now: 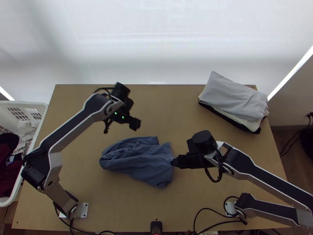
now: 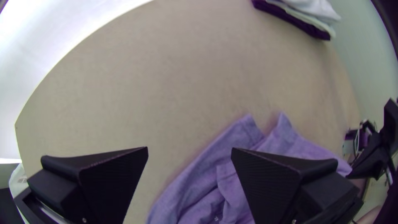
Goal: Fold the t-shirt
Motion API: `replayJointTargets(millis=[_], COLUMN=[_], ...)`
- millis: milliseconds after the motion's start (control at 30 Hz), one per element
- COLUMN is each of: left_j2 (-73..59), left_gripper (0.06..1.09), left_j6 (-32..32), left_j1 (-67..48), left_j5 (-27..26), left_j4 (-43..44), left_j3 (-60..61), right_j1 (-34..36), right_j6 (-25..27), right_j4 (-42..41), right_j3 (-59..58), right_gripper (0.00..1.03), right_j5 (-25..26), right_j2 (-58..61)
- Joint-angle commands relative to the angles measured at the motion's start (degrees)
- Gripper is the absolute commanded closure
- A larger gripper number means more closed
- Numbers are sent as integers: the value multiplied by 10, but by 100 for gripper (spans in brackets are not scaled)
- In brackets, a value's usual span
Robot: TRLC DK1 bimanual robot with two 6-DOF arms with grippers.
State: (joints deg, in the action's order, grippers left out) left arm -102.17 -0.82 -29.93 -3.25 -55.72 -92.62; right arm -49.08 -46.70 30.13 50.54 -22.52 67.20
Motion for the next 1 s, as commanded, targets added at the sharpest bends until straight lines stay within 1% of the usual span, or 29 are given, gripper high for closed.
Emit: replayJointTargets(millis=[0, 133, 300, 400, 467, 533, 600, 667, 800, 833, 867, 967], left_j2=[-21, -45, -71, -80, -86, -91, -94, -90, -89, -85, -80, -71], left_gripper=[11, 11, 11, 11, 17, 19, 34, 52, 80, 94, 105, 105], left_j6=[-42, -54, -56, -58, -58, -58, -58, -58, -67, -67, -67, -67], left_j1=[-19, -33, -40, -43, -43, -42, -42, -42, -41, -39, -36, -28], left_j5=[7, 10, 27, 28, 28, 28, 29, 28, 29, 29, 29, 29], left_j4=[-25, -58, -60, -62, -69, -73, -73, -65, -46, -27, -17, 2], left_j3=[31, 31, 30, 31, 35, 39, 46, 56, 76, 83, 90, 103], right_j1=[-4, -4, -4, -4, -3, -3, -2, -2, 2, 5, 7, 19], right_j6=[-13, -13, -13, -13, -13, -13, -13, -13, -12, -12, -12, -12], right_j4=[4, 4, 4, 4, 4, 4, 4, 4, 4, 3, 3, 3], right_j3=[-3, 0, 0, 1, 3, 5, 7, 10, 17, 19, 22, 27], right_gripper=[100, 100, 100, 100, 100, 100, 100, 100, 100, 100, 100, 100], right_j5=[-5, -5, -5, -5, -5, -5, -5, -5, -5, -5, -5, -5], right_j2=[12, 14, 14, 14, 14, 14, 14, 14, 14, 14, 14, 12])
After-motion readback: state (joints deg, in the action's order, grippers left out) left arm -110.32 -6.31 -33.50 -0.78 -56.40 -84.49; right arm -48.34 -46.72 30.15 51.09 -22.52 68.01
